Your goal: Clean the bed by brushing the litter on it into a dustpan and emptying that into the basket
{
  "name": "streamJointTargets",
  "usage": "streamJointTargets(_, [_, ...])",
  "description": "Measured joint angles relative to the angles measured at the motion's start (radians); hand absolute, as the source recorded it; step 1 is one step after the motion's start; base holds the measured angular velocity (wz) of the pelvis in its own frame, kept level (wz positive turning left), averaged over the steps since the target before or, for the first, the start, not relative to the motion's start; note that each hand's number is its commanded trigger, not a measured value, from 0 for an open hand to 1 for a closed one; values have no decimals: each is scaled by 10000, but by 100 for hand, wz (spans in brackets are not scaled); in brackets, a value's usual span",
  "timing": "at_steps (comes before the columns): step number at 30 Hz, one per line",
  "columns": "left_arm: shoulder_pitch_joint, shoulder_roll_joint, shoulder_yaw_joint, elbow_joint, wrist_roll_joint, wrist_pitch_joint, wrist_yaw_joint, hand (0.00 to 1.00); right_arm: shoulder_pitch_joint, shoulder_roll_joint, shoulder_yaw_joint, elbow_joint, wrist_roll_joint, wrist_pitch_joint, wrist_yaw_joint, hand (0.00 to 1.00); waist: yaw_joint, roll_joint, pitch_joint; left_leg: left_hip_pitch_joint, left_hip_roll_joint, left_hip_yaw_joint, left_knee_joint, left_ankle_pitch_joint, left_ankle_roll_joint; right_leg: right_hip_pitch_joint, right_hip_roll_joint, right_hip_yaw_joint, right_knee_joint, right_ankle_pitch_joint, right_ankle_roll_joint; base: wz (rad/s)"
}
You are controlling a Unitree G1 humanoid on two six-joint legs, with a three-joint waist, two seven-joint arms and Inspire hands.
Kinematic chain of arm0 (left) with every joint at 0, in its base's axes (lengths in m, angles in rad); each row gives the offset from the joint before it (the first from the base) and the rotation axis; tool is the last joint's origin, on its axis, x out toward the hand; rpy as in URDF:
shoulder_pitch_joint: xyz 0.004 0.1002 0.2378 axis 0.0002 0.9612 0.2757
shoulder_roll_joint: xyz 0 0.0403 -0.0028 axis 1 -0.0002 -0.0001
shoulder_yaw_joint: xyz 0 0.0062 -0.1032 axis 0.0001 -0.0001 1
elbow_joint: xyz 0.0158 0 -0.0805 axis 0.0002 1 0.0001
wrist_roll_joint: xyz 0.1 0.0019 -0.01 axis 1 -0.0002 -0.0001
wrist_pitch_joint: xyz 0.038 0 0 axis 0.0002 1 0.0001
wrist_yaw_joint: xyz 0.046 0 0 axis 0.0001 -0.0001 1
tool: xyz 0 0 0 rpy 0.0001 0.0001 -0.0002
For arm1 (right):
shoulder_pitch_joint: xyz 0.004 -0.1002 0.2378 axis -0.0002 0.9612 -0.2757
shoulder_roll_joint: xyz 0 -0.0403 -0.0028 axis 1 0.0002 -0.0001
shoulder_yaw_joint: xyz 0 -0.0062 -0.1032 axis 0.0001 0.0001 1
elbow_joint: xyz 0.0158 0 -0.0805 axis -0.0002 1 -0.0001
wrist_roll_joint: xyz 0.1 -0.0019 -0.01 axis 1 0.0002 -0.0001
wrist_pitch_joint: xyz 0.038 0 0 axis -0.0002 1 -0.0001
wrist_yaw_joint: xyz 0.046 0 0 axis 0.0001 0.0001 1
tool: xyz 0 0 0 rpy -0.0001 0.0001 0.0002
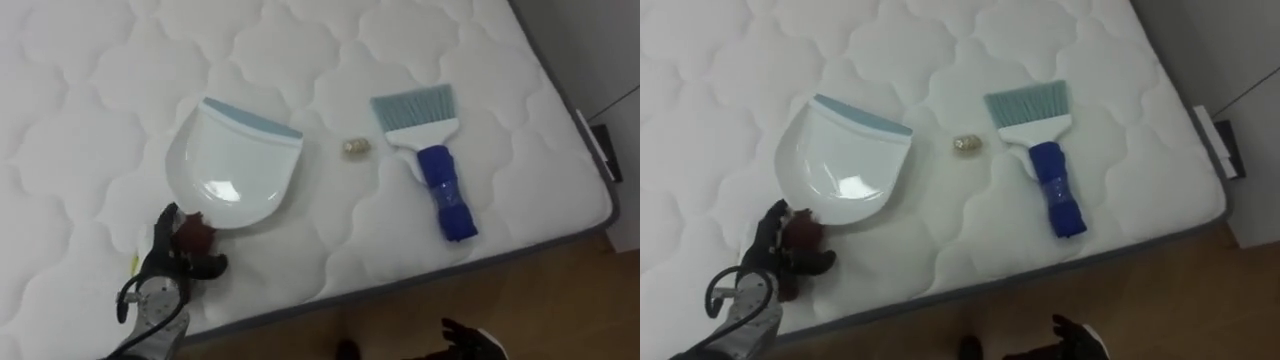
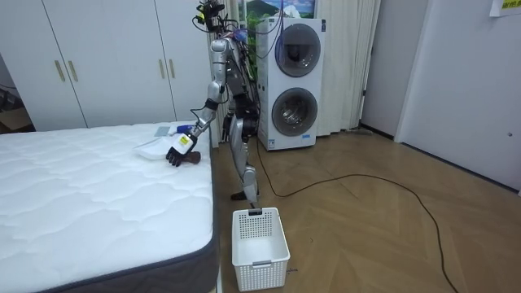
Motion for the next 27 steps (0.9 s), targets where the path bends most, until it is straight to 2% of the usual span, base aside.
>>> streamJointTargets(3, [-60, -7, -15, 116, 22, 165, 162, 100, -14, 5, 6, 2, 33, 154, -9, 0, -16, 3, -27, 38, -37, 98, 1, 11, 19, 81, -56, -40, -19, -1, 53, 6])
streamJointTargets(5, [-98, -16, -24, 209, 92, 282, 187, 100, -27, 6, 7, 1, 30, 159, -25, 0, -25, -1, -29, 13, -24, 354, 0, 27, 45, 60, -81, -48, -8, -1, 68, 3])
streamJointTargets(8, [-115, -211, -16, 386, 97, 719, 196, 100, -38, 6, 5, 1, 32, 161, -28, 0, -38, -4, -31, -9, -15, 515, 1, 27, 45, 25, -103, -53, 17, -14, 89, 0])
streamJointTargets(12, [-115, -275, -45, 505, 165, 993, 11, 100, -103, 4, 7, 2, 37, 174, -29, 0, -53, -9, -36, -132, -2, 588, 16, 27, 45, -112, -104, -58, 71, -15, 90, 0])
streamJointTargets(15, [-35, -488, -20, 633, 156, 990, 15, 100, -117, 5, 18, 24, 79, 175, -29, 0, -36, -15, -41, -138, 5, 587, 29, 26, 45, -129, -107, -76, 150, -20, 91, 3])
streamJointTargets(23, [10, -486, -29, 643, 210, 1009, -125, 100, -135, 5, 91, -3, 80, 274, -39, 0, -45, -30, -62, -196, -8, 604, 184, 58, 96, -116, -123, -67, 180, -28, 79, 1])
streamJointTargets(27, [13, -463, -31, 656, 803, 987, -174, 100, -122, -28, 198, 12, 334, 266, -37, 0, 66, -15, -71, -304, 13, 597, 301, 57, 96, -127, -112, -56, 161, -12, 71, 5])
